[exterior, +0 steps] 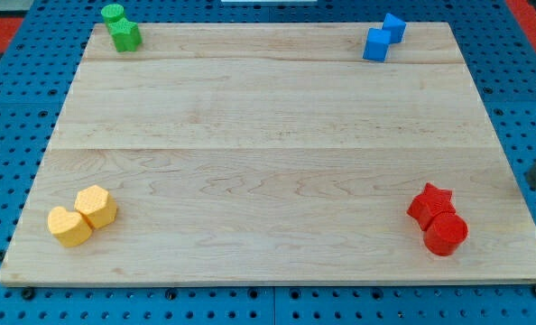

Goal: Move the red circle parallel to the left of the red star

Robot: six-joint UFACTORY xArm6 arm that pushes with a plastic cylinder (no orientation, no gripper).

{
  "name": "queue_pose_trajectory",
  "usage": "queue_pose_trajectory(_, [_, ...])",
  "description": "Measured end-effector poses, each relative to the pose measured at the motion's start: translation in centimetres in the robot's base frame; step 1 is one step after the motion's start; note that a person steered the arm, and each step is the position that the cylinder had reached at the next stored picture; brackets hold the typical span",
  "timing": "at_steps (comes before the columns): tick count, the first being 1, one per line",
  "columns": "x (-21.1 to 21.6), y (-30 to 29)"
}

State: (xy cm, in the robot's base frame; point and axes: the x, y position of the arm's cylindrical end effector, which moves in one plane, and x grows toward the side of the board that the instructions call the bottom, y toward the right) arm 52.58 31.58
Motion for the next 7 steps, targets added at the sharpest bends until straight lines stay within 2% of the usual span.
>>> queue_pose_trajectory(1, [1.9, -5.9])
queue_pose_trajectory(3, [5.3, -8.0])
queue_pose_trajectory(4, [4.5, -16.1])
queue_pose_trajectory(5, [3.2, -21.8])
queue_pose_trajectory(6, [5.0, -15.2])
queue_pose_trajectory(7, [8.1, -15.7])
